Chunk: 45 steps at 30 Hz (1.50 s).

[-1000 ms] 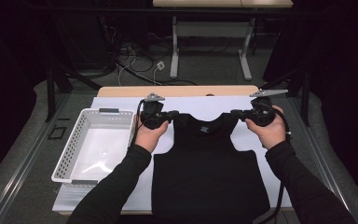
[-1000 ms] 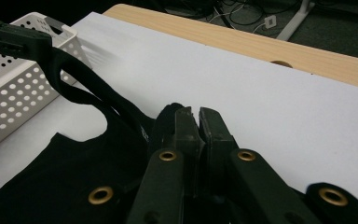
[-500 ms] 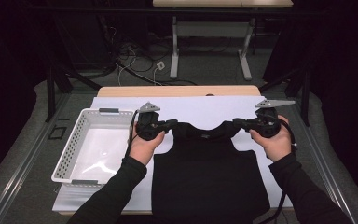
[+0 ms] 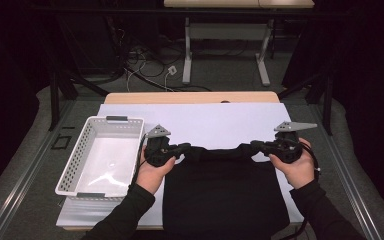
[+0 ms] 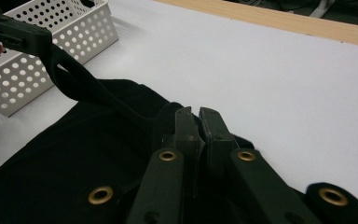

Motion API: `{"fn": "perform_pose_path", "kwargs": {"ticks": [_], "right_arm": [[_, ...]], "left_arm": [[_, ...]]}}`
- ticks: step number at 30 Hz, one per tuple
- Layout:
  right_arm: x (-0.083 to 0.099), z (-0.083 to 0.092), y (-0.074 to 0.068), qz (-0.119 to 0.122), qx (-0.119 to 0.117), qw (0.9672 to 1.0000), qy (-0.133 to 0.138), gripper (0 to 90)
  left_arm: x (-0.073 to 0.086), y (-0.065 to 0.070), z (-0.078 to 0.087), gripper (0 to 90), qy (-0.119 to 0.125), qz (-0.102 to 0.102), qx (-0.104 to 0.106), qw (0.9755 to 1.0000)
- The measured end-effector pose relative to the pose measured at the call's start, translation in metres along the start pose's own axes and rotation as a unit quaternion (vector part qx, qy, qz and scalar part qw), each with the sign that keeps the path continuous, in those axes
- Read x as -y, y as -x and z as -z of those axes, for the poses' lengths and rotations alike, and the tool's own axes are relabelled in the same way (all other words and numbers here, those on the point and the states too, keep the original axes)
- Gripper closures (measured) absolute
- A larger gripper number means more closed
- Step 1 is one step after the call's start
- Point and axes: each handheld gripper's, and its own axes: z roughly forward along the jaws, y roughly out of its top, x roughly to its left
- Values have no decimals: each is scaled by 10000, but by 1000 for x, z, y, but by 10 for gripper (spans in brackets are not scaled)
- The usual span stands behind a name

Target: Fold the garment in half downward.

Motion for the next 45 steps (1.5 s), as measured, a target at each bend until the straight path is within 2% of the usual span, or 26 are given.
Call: {"fn": "perform_pose_path", "kwargs": {"ticks": [6,15,19,32,34,45], "right_arm": [[17,-1,-2,-97,-101,9999,-50,871],[40,-6,-9,-56,-128,9997,-178,871],[48,-5,-12,-111,-141,9996,-204,871],[70,5,-26,-83,-186,9997,-159,870],[73,4,-26,-42,-138,9997,-192,870],[90,-6,-22,-209,-184,9987,-415,867]], "left_arm": [[15,4,-2,880,-94,-33,31,9999],[36,6,-5,880,-206,68,106,9997],[46,7,-6,880,-269,129,134,9995],[62,17,0,880,-275,117,222,9993],[65,17,-2,879,-312,117,223,9992],[79,17,-8,870,-510,160,189,9984]]}}
